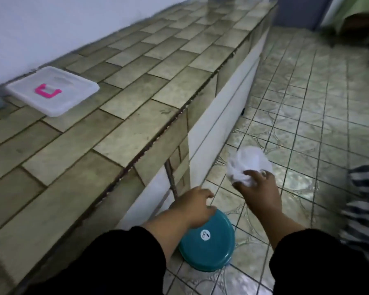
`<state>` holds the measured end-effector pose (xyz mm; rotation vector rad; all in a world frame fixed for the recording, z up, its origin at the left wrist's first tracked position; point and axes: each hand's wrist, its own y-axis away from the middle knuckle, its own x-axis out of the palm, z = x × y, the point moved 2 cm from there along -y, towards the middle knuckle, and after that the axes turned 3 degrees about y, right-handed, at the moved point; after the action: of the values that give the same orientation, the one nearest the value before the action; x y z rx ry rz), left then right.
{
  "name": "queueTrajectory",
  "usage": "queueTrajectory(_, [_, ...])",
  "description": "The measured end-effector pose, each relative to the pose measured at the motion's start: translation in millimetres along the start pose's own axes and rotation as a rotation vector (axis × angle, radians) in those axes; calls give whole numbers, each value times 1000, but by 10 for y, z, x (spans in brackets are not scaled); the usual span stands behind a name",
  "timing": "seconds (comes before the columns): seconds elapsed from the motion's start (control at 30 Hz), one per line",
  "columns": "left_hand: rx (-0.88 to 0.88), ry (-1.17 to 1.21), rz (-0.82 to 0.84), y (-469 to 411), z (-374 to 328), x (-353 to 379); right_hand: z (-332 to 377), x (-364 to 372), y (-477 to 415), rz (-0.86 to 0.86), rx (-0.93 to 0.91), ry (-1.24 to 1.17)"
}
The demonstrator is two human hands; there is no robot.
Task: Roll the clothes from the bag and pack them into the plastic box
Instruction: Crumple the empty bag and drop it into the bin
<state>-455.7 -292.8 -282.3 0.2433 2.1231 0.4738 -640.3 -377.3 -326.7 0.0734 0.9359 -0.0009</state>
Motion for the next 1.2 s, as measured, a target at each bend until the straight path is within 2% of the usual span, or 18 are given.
queueTrajectory(0.1, [-151,-60,171,-449,429,743,-672,554,108,89,57,10])
queueTrajectory(0.2, [-248,-173,266,-905,867,1376,-1239,1090,180,153,116,-2])
queueTrajectory(0.33, [-254,-210,260,-1580,1215,2007,-1781,1666,153,202,156,-10])
queueTrajectory(0.47, [-149,-242,192,-2300,1281,2362,-2155,2081,30,194,152,-45])
queueTrajectory(0.63, [-54,-273,194,-2673,1404,2681,-2410,2377,-103,186,168,-51])
queueTrajectory(0.73, [18,-305,103,-2630,1533,2725,-2467,2436,-147,170,203,-90])
queueTrajectory(1.2, [64,-272,160,-2781,1785,2513,-2583,2442,-352,60,303,-226])
